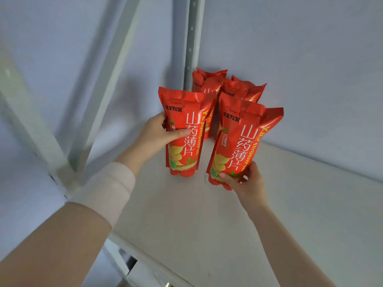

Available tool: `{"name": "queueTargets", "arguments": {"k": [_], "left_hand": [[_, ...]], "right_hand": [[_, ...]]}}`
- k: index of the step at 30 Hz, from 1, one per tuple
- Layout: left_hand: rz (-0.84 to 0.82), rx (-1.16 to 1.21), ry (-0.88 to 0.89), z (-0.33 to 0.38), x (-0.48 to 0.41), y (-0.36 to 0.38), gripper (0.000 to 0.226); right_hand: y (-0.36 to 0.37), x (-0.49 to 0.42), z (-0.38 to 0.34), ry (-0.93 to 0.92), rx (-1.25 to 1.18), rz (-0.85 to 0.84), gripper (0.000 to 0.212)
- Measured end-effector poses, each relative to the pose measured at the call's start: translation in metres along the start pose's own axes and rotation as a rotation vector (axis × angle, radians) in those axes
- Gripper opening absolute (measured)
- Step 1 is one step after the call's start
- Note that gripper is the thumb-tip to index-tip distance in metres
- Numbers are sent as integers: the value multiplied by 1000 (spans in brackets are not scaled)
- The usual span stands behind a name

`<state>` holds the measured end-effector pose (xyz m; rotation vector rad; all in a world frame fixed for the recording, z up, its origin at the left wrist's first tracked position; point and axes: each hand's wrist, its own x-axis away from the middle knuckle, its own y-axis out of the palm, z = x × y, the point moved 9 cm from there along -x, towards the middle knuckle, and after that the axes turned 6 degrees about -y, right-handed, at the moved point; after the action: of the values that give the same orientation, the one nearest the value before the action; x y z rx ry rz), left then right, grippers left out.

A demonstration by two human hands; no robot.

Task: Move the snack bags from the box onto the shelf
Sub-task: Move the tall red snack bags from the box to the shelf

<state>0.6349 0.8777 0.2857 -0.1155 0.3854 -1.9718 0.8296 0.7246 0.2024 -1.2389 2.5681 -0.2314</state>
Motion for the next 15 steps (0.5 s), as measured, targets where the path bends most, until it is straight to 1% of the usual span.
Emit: {"name": "queueTargets", "arguments": {"k": [2, 5, 7, 8, 12, 15], "left_hand": [[-39, 31, 8, -7, -36, 9, 50], [-89, 91, 8, -18, -77, 23, 70], [-99, 109, 7, -25, -98, 28, 79], [-99, 114, 8, -27, -106, 30, 80], [-100, 153, 26, -31, -127, 36, 71], [-118, 159, 38, -36, -136, 41, 72]], "right_hand": [[6, -29, 8, 14, -24, 31, 59], [13, -64, 21, 26, -22, 53, 60], [17, -82, 27, 18, -4, 63, 61], [19, -90, 30, 14, 8, 66, 61], [23, -108, 41, 8, 61, 83, 70], [22, -114, 46, 0, 100, 103, 73]]}}
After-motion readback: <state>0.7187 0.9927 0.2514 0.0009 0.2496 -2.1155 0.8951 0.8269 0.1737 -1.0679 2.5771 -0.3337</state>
